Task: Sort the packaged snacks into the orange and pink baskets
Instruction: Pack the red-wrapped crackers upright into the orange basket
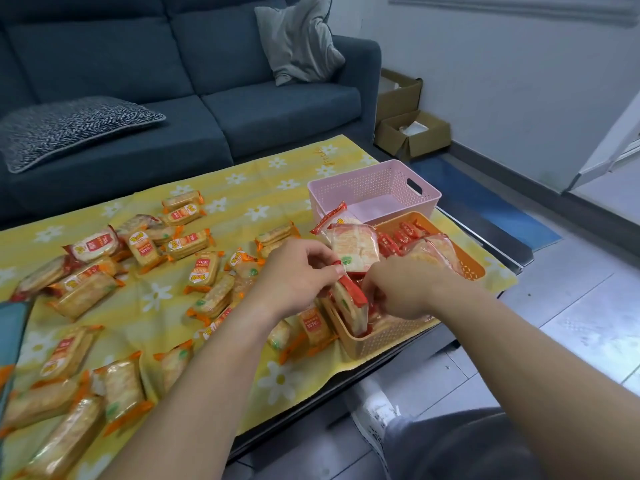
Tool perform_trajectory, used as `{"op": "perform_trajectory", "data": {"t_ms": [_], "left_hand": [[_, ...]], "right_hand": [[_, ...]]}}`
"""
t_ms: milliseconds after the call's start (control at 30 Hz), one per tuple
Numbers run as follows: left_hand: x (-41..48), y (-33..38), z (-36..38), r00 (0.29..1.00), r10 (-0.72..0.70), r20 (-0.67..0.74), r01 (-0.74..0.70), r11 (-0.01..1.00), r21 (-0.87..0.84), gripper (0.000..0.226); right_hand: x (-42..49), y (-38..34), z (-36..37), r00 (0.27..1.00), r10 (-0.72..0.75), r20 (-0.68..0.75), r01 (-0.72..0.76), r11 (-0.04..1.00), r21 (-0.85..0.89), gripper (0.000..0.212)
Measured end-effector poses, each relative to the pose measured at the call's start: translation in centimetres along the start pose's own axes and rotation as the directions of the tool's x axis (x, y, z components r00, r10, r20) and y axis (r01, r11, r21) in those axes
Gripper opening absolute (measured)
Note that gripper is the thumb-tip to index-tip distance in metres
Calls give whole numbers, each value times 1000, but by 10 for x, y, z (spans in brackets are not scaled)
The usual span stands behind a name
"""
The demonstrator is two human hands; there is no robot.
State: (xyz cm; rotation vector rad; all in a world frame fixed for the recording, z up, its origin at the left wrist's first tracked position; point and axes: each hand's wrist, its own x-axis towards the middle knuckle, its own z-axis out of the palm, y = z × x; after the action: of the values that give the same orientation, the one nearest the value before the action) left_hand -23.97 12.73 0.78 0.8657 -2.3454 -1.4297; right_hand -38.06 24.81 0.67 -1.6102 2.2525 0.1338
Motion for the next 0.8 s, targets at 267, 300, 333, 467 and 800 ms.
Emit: {"op": "perform_trajectory", "data": {"t_ms": [267,300,333,467,800], "left_hand": [[-1,1,-25,997,-6,-74,0,997,-78,7],[-3,1,-24,998,-8,-57,3,997,-82,7],[-4,0,-21,999,-12,-42,9,997,-79,7],[-5,0,-12,999,-13,-38,10,997,-74,8],[0,-5,7,994,63,-87,-39,967,251,10]], "right_hand": [[-19,28,-27,932,213,-292,-43,868,495,13],[-21,29,-29,928,241,-282,-53,838,543,13],[-22,29,-30,927,259,-272,-61,818,572,12],[-27,31,-38,884,358,-299,-67,732,678,13],[-17,4,-21,920,364,-144,-159,684,712,19]]}}
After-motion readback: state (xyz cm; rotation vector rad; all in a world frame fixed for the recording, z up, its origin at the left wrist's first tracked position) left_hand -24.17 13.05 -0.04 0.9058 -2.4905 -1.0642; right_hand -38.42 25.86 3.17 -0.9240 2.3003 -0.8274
